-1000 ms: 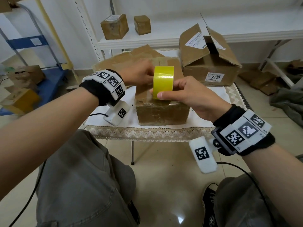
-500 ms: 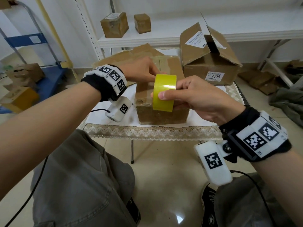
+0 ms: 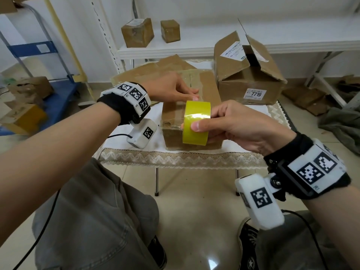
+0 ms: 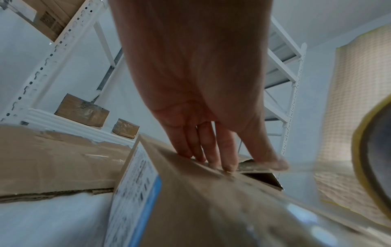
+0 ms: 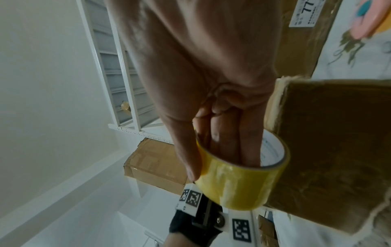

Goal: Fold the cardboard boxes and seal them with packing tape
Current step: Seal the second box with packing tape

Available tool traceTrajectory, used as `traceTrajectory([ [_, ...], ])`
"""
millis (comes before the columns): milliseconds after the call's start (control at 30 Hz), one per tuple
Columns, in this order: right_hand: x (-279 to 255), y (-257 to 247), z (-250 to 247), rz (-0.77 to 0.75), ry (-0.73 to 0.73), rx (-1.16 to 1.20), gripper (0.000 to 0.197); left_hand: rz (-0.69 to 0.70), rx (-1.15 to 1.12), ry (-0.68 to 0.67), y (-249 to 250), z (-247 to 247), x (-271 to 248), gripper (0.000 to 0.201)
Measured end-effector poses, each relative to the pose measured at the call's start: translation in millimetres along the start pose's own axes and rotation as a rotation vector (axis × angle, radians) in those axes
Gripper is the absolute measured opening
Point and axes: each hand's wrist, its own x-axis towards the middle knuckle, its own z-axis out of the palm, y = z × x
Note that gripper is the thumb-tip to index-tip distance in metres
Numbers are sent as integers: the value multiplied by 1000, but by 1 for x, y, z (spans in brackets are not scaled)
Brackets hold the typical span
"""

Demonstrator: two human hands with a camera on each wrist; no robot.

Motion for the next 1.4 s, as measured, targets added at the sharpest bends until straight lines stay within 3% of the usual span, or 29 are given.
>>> traceTrajectory([
  [267, 0, 17, 12, 75, 12, -51, 40, -35, 19, 10, -3, 2, 2, 44],
  [367, 1, 32, 20, 87, 20, -143, 52, -36, 20, 21, -4, 5, 4, 42],
  [467, -1, 32, 19, 131, 30, -95, 47, -36, -31, 35, -4, 7, 2, 43],
  [633, -1, 37, 21, 146, 30, -34, 90, -61, -5, 48, 0, 7, 0, 55],
  [867, 0, 46, 15, 218, -45, 68, 46, -100, 4, 46, 10, 11, -6, 84],
  [1000, 2, 51, 15, 227, -94, 85, 32, -121, 111, -89, 12, 13, -10, 99],
  [1133, 4, 51, 13, 221, -120, 69, 32, -130, 338, -223, 13, 27, -17, 122],
  [1233, 7, 52, 12, 211, -123, 23, 36, -146, 474, -257, 17, 31, -17, 123],
  [1400, 3, 37, -4, 184, -72, -98, 63, -148, 466, -296, 21, 28, -17, 123],
])
